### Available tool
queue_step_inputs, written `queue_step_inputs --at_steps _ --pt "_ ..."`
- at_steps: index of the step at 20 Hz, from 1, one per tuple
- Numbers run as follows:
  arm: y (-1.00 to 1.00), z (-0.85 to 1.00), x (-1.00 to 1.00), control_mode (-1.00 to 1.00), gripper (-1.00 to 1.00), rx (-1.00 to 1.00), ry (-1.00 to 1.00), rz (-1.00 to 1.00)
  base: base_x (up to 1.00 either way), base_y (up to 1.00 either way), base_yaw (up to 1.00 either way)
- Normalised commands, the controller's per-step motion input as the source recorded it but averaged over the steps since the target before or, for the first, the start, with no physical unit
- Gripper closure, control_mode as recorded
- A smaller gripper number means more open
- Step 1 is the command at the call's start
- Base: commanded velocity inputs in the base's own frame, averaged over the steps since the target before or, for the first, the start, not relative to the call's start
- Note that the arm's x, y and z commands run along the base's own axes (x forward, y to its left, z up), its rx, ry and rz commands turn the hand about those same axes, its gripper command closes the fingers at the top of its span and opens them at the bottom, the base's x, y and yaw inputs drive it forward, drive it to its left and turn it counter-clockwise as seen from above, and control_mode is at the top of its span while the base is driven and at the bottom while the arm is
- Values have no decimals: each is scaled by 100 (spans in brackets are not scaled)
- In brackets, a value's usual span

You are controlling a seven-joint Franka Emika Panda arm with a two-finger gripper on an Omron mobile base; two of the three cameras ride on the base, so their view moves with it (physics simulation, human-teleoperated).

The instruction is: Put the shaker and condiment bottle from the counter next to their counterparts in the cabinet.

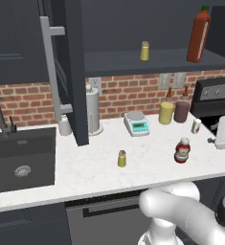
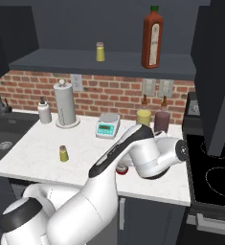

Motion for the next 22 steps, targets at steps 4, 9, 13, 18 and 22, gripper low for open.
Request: queue_step_inputs --at_steps 4,9,13,18,22 --pt "-21 -15 0 -100 -100 0 -1 14 0 0 0" --pt "-4 -18 0 -100 -100 3 -1 9 0 0 0" --pt "0 -30 0 -100 -100 7 0 2 0 0 0" --pt "1 -34 0 -100 -100 0 0 0 0 0 0" --pt "1 -27 0 -100 -100 0 0 0 0 0 0"
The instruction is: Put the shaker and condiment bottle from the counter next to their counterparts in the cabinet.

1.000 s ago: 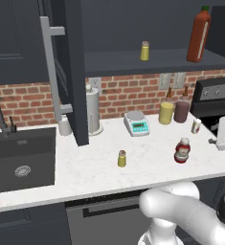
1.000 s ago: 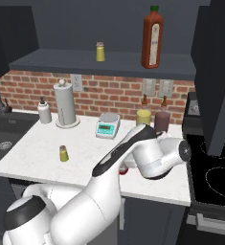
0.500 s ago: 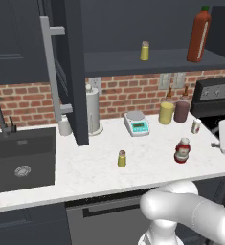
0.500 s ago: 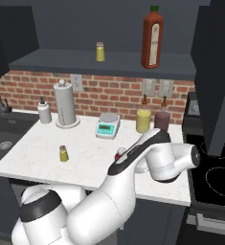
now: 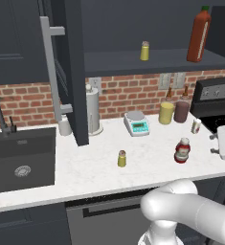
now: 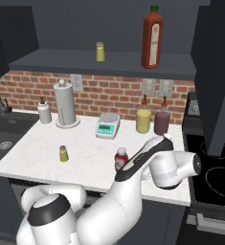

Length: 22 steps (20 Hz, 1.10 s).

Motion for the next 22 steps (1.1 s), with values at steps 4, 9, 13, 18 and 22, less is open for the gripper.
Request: queue_step_inputs --at_steps 4,9,13,18,22 --pt "14 -9 0 -100 -100 0 0 0 0 0 0" --pt "27 -7 0 -100 -100 0 1 0 0 0 0" --pt "33 -7 0 -100 -100 0 5 0 0 0 0" --pt "8 -22 4 -100 -100 0 4 0 0 0 0" --pt "0 -26 15 -100 -100 0 5 0 0 0 0"
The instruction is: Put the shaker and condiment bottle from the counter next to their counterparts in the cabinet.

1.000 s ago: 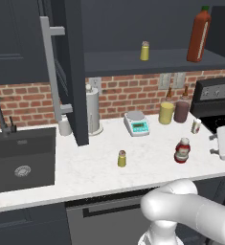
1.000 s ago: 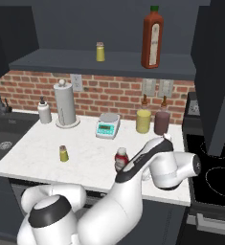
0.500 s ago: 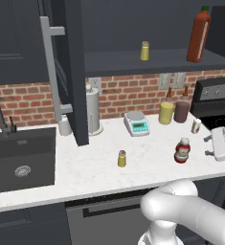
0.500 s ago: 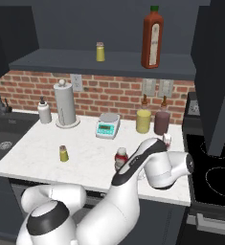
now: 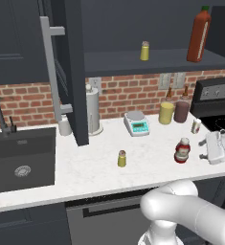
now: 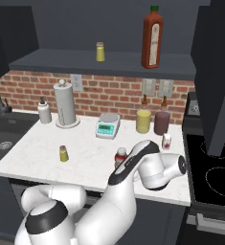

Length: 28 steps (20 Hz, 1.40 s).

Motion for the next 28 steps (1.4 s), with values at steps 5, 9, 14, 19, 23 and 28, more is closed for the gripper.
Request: queue_step_inputs --at_steps 5,9,14,19,23,28 --pt "0 -15 14 -100 -100 4 4 0 0 0 0" --pt "0 -4 20 -100 -100 5 2 0 0 0 0" --pt "0 0 26 -100 -100 8 0 0 0 0 0" --pt "0 -5 25 -100 -100 8 0 0 0 0 0" --pt "0 -11 11 -100 -100 7 0 0 0 0 0" --pt "0 -4 1 -100 -100 9 0 0 0 0 0"
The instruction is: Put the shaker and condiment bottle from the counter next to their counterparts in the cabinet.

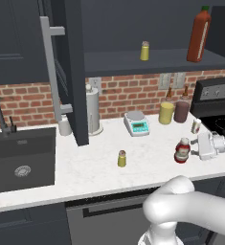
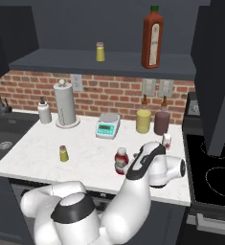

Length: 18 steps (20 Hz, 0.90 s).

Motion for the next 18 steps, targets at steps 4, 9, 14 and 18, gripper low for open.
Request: queue_step_inputs --at_steps 4,9,14,18 --pt "0 -1 0 -100 -100 15 2 0 0 0 0" --pt "5 -1 0 -100 -100 11 4 0 0 0 0" --pt "15 -2 0 -100 -100 6 5 0 0 0 0" --pt "26 -6 0 -100 -100 3 3 0 0 0 0"
